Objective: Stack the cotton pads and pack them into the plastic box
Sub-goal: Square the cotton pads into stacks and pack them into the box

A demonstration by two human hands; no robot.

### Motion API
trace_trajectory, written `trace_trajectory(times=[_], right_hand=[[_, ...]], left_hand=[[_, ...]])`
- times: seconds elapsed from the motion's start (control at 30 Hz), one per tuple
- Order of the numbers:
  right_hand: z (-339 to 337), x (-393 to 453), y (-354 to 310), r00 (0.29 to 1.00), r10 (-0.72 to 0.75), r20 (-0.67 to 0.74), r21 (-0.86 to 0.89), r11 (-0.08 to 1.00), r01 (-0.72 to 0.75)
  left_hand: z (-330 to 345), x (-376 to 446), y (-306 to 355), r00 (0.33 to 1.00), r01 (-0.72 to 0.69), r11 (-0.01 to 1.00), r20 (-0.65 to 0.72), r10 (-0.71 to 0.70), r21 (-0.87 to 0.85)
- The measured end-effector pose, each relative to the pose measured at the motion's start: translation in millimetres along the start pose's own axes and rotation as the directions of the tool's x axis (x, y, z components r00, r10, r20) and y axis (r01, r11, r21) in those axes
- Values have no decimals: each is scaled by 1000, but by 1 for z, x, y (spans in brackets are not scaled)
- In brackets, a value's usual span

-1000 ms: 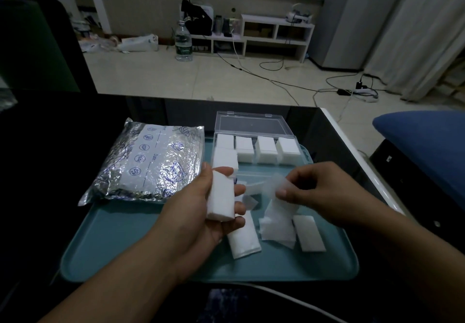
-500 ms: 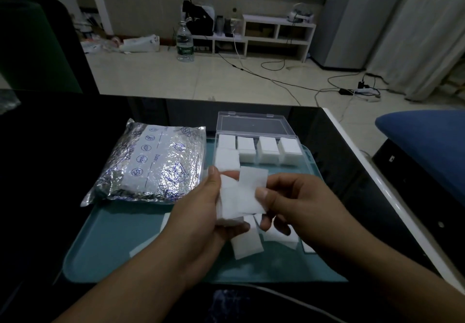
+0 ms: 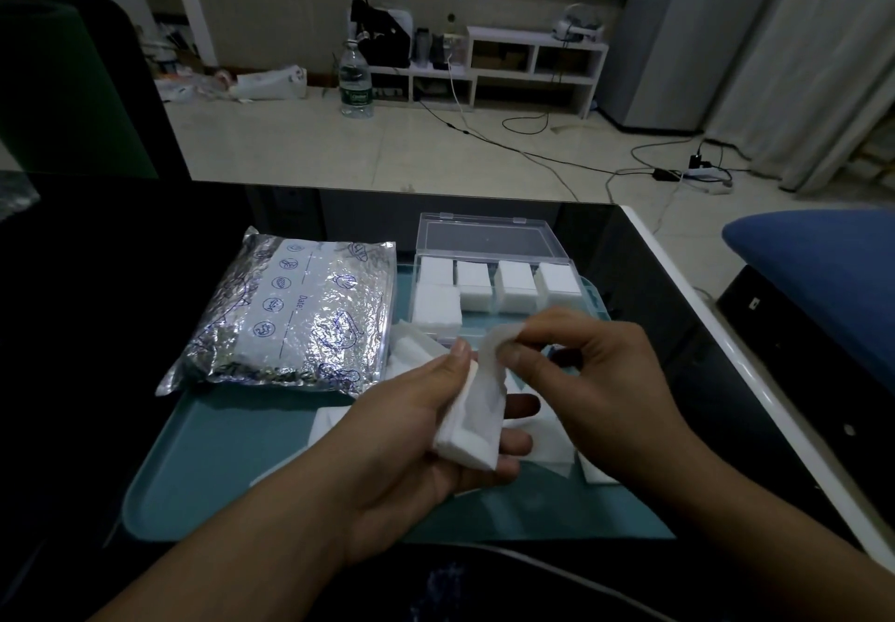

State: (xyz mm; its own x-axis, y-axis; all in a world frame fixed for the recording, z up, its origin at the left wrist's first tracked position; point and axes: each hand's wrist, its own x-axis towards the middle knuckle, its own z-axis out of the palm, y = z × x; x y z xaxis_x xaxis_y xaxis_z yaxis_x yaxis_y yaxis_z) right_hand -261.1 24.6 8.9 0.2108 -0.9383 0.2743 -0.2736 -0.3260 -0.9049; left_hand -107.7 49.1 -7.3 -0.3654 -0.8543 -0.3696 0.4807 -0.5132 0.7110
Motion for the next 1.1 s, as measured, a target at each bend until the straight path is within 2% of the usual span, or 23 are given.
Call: trace_trajectory(times=[0.23, 0.3, 0.37, 0.43, 0.5, 0.6, 0.7, 0.77, 0.8, 0.83, 0.87, 1.0, 1.1], right_hand=[[-1, 1, -4, 999, 25, -28, 10, 1000, -25], [-4, 2, -5, 994, 87, -63, -10, 996, -88], [-10, 2, -6, 977, 207, -51, 131, 971, -199], [-12, 1, -6, 940, 340, 18, 295, 897, -330], [-8, -1, -5, 904, 420, 83, 344, 839, -422], [5, -7, -3, 893, 447, 57, 264, 855, -446], [14, -11, -2, 926, 378, -13, 147, 916, -372], [13, -12, 3, 966, 254, -56, -150, 954, -259], [10, -12, 5, 981, 188, -49, -330, 924, -193], [7, -12, 5, 989, 148, -24, -449, 882, -143], [3, -10, 5, 991, 133, 2, -489, 865, -115], [-12, -5, 4, 975, 176, 136, -366, 923, -116], [-18, -5, -1, 948, 168, 269, -349, 935, -67]], left_hand=[[-1, 0, 1, 1000, 3, 999, -20, -2, 35], [0, 0, 2, 999, -9, 1000, -32, 9, 18], [0, 0, 3, 997, -20, 1000, -69, 20, -10], [1, 0, 4, 993, -37, 999, -117, 34, -25], [0, 0, 5, 989, -49, 998, -141, 44, -34], [1, 1, 4, 989, -63, 997, -137, 56, -46], [0, 2, 2, 990, -69, 996, -126, 62, -53], [-1, 3, 2, 990, -58, 994, -131, 46, -87], [-1, 3, 3, 990, -57, 993, -136, 43, -106], [-2, 3, 3, 989, -63, 991, -139, 46, -119], [-2, 2, 4, 989, -70, 990, -140, 52, -126], [0, 1, 5, 992, -71, 989, -109, 57, -128], [0, 2, 3, 989, -90, 987, -131, 72, -132]])
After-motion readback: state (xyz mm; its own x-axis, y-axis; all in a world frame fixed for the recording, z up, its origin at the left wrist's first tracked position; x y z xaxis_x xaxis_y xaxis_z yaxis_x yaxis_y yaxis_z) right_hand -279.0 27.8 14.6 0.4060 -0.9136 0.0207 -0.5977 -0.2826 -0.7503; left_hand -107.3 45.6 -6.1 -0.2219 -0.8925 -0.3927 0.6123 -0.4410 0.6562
